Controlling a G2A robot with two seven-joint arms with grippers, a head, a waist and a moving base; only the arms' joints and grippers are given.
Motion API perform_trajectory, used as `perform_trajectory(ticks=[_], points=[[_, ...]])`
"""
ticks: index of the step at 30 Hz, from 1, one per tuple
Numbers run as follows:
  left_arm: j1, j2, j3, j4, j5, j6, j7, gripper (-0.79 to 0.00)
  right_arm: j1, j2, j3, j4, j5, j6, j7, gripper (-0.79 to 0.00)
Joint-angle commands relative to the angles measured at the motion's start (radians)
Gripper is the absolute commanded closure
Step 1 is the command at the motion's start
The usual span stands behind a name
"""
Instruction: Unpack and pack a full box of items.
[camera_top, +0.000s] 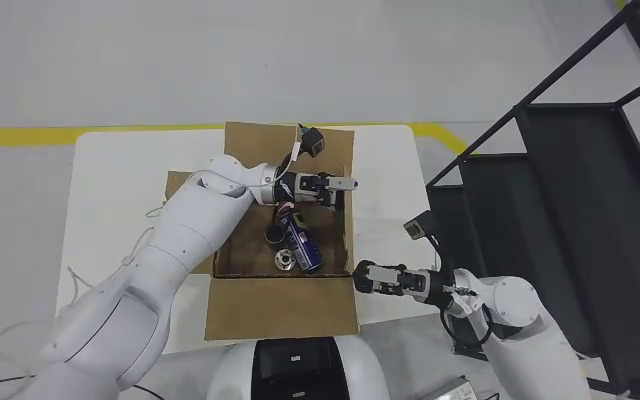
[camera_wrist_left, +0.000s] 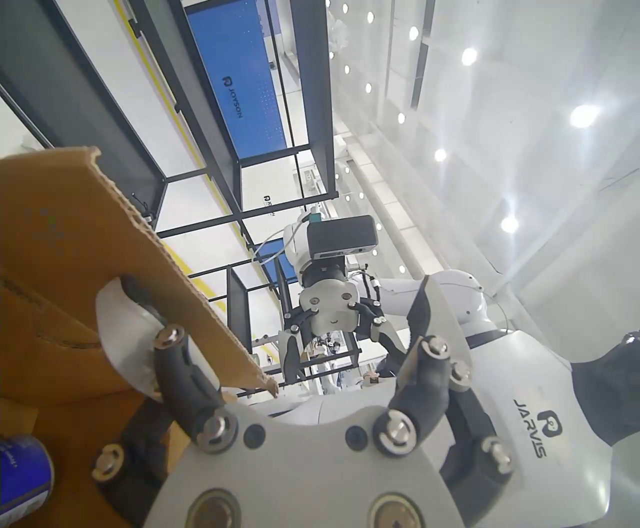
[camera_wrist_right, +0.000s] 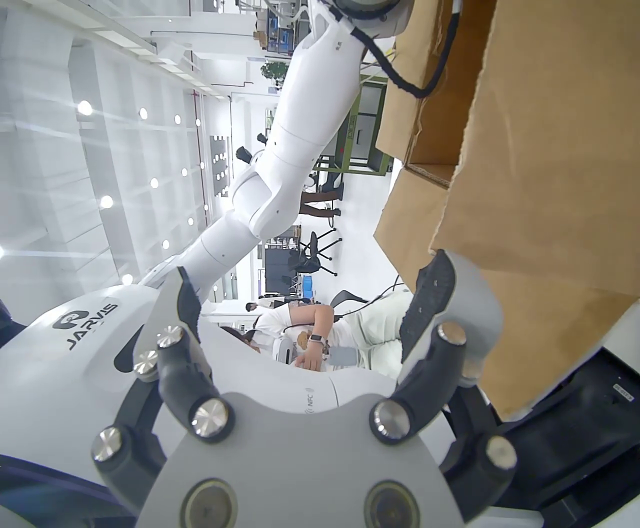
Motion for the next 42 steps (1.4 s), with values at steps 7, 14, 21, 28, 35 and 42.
perform_trajectory(ticks=[7,14,21,28,35,42], points=[[0.018,0.007,-0.021,-0.029,0.025,0.026,0.053,-0.785,0.009,0.002,-0.024,-0.045,0.019,-0.012,0.023,-0.785],[0.016,-0.030,0.011,-0.062,0.058,0.053,0.070,-0.785,0.025,0.007,-0.063,-0.057,-0.028,0.024,0.029,-0.785],[-0.007,-0.078,0.042,-0.009,0.065,0.040,0.034,-0.785,0.011,0.010,-0.026,-0.044,-0.143,0.114,-0.151,-0.785],[-0.004,-0.048,-0.022,0.014,0.109,-0.011,0.011,-0.785,-0.014,0.014,0.002,-0.034,-0.269,0.235,-0.280,-0.785],[0.095,0.073,-0.192,-0.147,0.208,0.004,-0.003,-0.785,0.092,0.008,-0.121,0.073,-0.417,0.392,-0.373,-0.785],[0.361,0.214,-0.503,-0.538,0.340,0.093,0.053,-0.785,0.168,0.002,-0.191,0.094,-0.450,0.429,-0.391,-0.785]])
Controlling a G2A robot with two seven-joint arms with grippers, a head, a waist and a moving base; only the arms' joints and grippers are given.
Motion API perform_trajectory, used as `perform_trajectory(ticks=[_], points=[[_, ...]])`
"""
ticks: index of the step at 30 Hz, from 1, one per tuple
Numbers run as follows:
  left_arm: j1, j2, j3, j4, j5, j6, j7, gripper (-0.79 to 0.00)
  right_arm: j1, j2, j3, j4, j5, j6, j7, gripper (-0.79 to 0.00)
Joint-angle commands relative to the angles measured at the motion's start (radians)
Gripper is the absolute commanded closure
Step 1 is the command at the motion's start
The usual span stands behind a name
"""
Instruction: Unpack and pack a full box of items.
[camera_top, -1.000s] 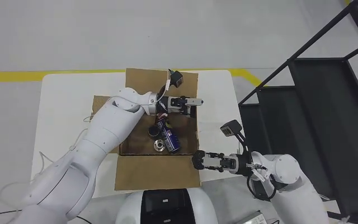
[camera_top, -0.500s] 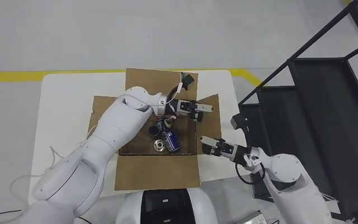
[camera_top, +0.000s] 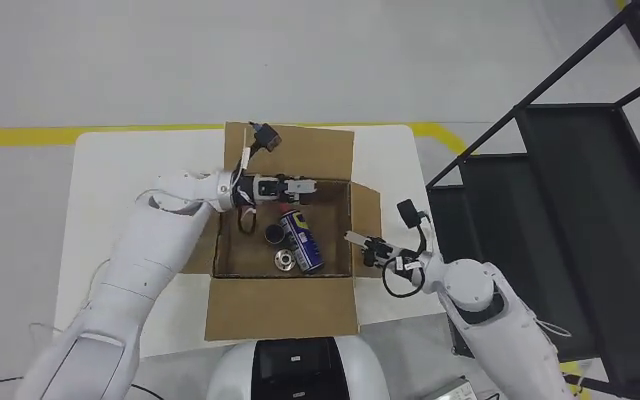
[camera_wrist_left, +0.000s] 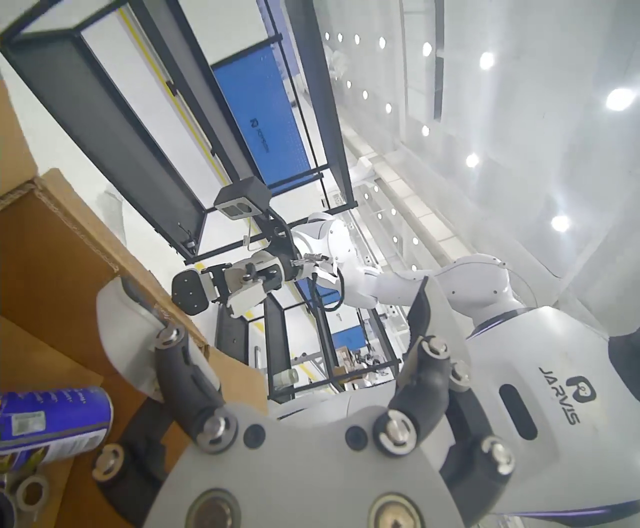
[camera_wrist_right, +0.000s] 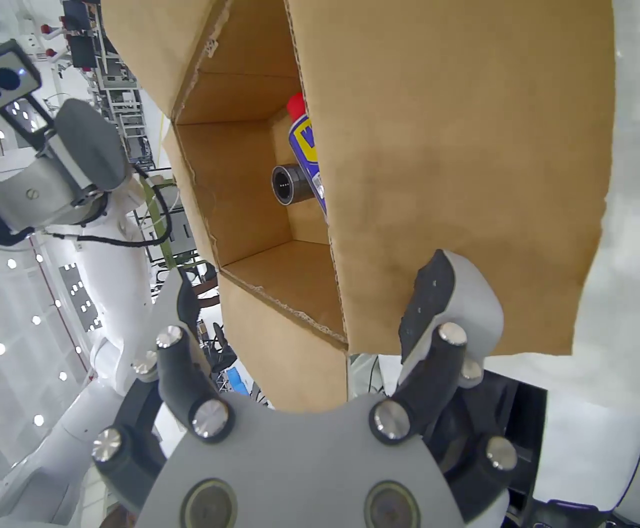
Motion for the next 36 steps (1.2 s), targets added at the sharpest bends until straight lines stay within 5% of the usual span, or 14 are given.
perform_trajectory(ticks=[1,7,14,23,36], points=[[0.110,0.037,-0.114,-0.144,0.031,0.044,0.019,-0.785,0.007,-0.002,-0.008,-0.025,0.025,-0.026,-0.001,-0.785],[0.325,0.095,-0.342,-0.389,0.046,0.127,0.042,-0.785,0.047,0.004,-0.041,-0.167,-0.095,-0.039,0.042,-0.785],[0.462,0.126,-0.506,-0.496,-0.015,0.142,0.036,-0.785,0.239,-0.010,-0.276,-0.187,-0.342,0.129,0.144,-0.785],[0.514,0.159,-0.657,-0.435,-0.058,0.195,-0.061,-0.785,0.496,-0.080,-0.604,-0.036,-0.544,0.335,0.143,-0.785],[0.508,0.188,-0.720,-0.331,0.035,0.244,-0.021,-0.785,0.527,-0.100,-0.627,-0.059,-0.652,0.463,0.103,-0.785]])
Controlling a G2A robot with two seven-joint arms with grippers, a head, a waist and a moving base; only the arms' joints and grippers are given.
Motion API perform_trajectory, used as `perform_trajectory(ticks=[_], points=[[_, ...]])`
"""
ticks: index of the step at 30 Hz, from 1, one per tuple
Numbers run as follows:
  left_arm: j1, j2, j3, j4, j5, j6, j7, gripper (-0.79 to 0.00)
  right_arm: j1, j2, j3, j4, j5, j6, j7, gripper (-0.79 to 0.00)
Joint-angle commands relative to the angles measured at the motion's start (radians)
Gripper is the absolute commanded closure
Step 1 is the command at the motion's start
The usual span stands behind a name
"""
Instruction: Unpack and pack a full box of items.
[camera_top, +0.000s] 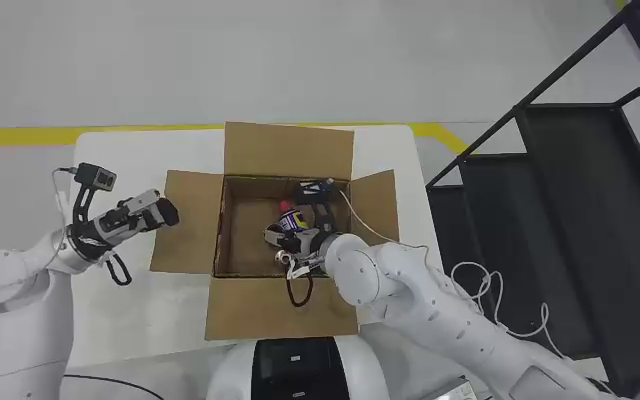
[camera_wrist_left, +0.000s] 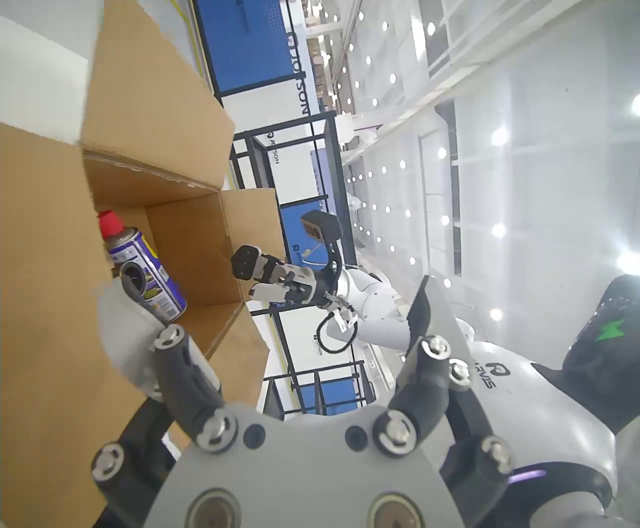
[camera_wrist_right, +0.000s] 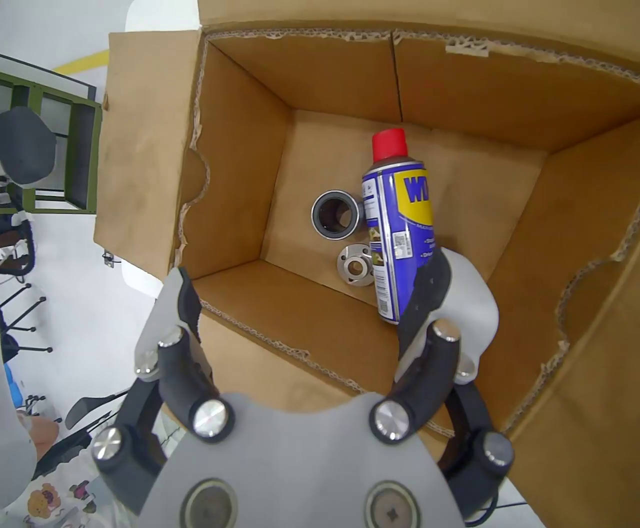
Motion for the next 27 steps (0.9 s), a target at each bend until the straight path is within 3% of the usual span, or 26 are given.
perform_trajectory(ticks=[1,10,13,19,22,27], points=[[-0.003,0.002,0.001,0.013,0.007,0.004,0.003,-0.785,0.000,0.000,0.000,0.000,0.002,-0.001,0.000,-0.785],[-0.003,0.002,0.001,0.013,0.007,0.004,0.003,-0.785,0.000,0.000,0.000,0.000,0.002,-0.001,0.000,-0.785],[0.013,0.002,0.003,0.015,0.016,0.019,0.050,-0.785,0.000,0.000,0.000,0.000,0.002,-0.001,0.000,-0.785],[0.020,0.021,-0.054,0.030,0.129,-0.018,0.095,-0.785,0.000,0.000,0.000,0.000,0.002,-0.001,0.000,-0.785],[0.005,0.031,-0.064,0.076,0.204,-0.032,0.102,-0.785,0.000,0.000,0.000,0.000,0.002,-0.001,0.000,-0.785],[-0.063,0.037,-0.008,0.197,0.286,-0.058,0.102,-0.785,0.000,0.000,0.000,0.000,0.002,-0.001,0.000,-0.785]])
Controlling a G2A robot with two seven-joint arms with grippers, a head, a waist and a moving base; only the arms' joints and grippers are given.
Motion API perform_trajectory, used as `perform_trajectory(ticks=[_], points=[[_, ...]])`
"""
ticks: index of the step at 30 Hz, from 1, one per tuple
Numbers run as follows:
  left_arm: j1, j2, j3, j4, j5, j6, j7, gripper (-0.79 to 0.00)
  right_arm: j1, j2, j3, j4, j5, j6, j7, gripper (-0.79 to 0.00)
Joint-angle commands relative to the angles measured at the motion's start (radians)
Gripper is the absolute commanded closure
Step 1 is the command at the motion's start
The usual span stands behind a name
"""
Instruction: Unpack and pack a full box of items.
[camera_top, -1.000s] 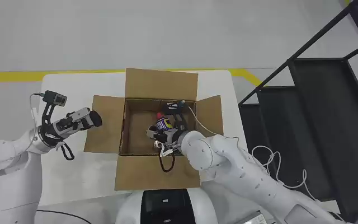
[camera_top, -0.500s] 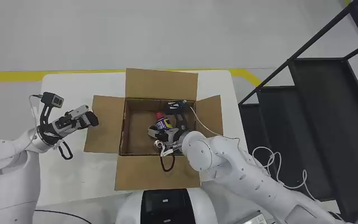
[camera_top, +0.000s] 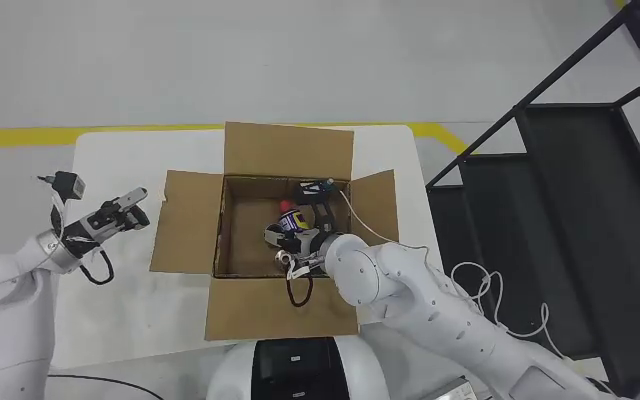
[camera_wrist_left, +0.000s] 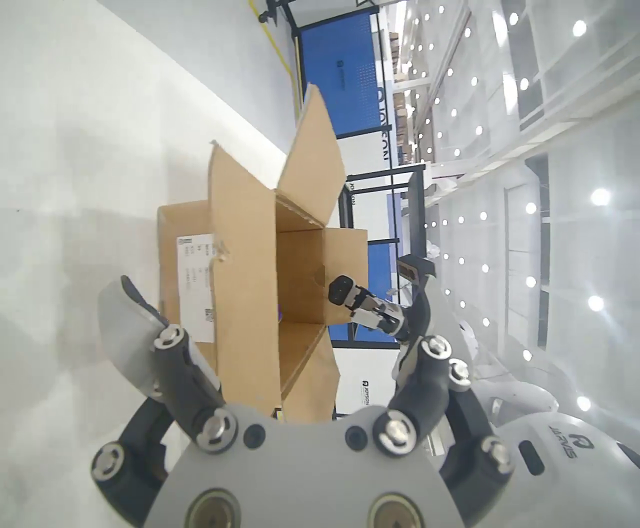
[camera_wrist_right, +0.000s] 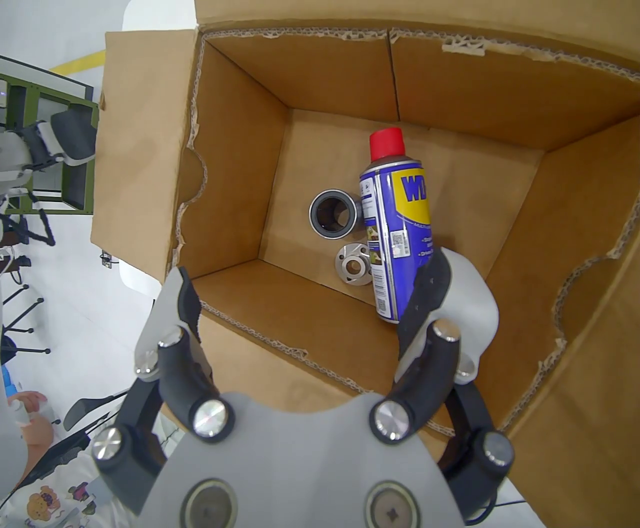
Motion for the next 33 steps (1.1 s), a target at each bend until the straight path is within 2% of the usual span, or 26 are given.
perform_trajectory(ticks=[1,4,9,13,14,15,16,20,24,29,33], points=[[-0.037,0.000,0.039,0.059,0.028,-0.011,-0.007,-0.785,0.000,0.000,0.000,0.000,0.000,0.000,0.000,-0.785],[-0.089,-0.004,0.096,0.129,0.019,-0.035,-0.027,-0.785,0.000,0.000,0.000,0.000,0.000,0.000,0.000,-0.785],[-0.175,-0.015,0.172,0.245,-0.091,-0.103,-0.094,-0.785,0.000,0.000,0.000,0.000,0.000,0.000,0.000,-0.785],[-0.239,-0.021,0.223,0.310,-0.140,-0.130,-0.157,-0.785,0.000,0.000,0.000,0.000,0.000,0.000,0.000,-0.785],[-0.252,-0.022,0.231,0.325,-0.149,-0.137,-0.166,-0.462,0.000,0.000,0.000,0.000,0.000,0.000,0.000,-0.785],[-0.264,-0.023,0.240,0.341,-0.155,-0.142,-0.177,-0.265,0.000,0.000,0.000,0.000,0.000,0.000,0.000,-0.785],[-0.276,-0.023,0.248,0.357,-0.154,-0.145,-0.183,0.000,0.000,0.000,0.000,0.000,0.000,0.000,0.000,-0.785],[-0.312,-0.023,0.268,0.408,-0.178,-0.165,-0.210,0.000,0.000,0.000,0.000,0.000,0.000,0.000,0.000,-0.785],[-0.310,-0.018,0.273,0.408,-0.195,-0.162,-0.216,0.000,0.000,0.000,0.000,0.000,0.000,0.000,0.000,-0.785],[-0.260,-0.002,0.262,0.354,-0.209,-0.156,-0.222,0.000,0.000,0.000,0.000,0.000,0.000,0.000,0.000,-0.785],[-0.183,0.015,0.223,0.288,-0.240,-0.166,-0.212,0.000,0.000,0.000,0.000,0.000,0.000,0.000,0.000,-0.785]])
